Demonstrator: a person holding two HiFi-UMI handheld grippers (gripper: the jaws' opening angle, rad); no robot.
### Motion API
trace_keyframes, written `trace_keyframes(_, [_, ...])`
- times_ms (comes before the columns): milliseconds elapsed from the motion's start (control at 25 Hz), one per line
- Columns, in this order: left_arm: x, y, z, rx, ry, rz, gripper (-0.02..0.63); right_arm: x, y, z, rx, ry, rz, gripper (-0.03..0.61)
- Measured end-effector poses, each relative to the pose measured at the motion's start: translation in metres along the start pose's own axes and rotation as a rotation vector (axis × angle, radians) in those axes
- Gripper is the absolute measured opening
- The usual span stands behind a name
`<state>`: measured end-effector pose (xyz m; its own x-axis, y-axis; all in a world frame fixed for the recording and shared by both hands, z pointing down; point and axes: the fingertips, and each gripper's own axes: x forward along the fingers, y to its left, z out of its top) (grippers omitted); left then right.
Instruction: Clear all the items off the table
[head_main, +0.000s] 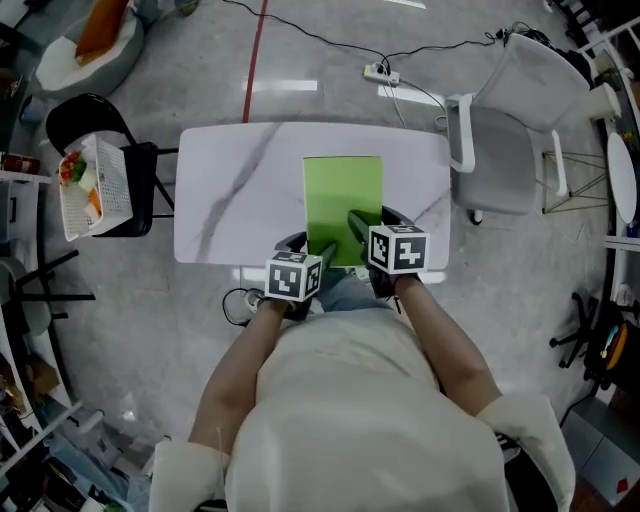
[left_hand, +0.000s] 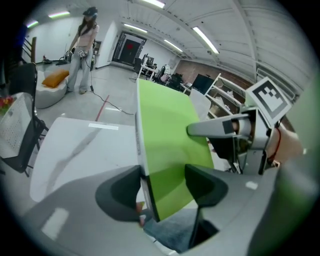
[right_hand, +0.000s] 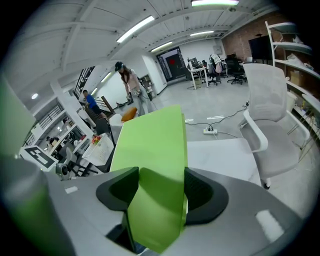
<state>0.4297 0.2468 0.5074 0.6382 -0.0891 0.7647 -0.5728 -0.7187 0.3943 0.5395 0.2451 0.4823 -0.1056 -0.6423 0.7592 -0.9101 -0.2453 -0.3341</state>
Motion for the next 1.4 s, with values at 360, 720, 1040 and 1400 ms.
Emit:
trace_keyframes(360, [-0.056,0.048,-0.003,-0.059,-0.072,0.044,0.279,0.008,0.078,0.015,-0.105,-0.021,0.044,0.27])
trace_keyframes(720, [-0.124,0.111,-0.027,-0.138,-0.144,0.099,0.273,0.028,0.175,0.008,-0.178,-0.002,0.116,0.268])
trace_keyframes(1040, [-0.182,0.165,-0.053,-0.191,-0.208,0.155,0.27,0.043,0.258,-0.003,-0.258,0.005,0.177,0.264])
trace_keyframes(1400, [-0.245,0.229,-0.092,-0.237,-0.261,0.22,0.27,0.065,0.353,-0.028,-0.323,0.024,0.252,0.256])
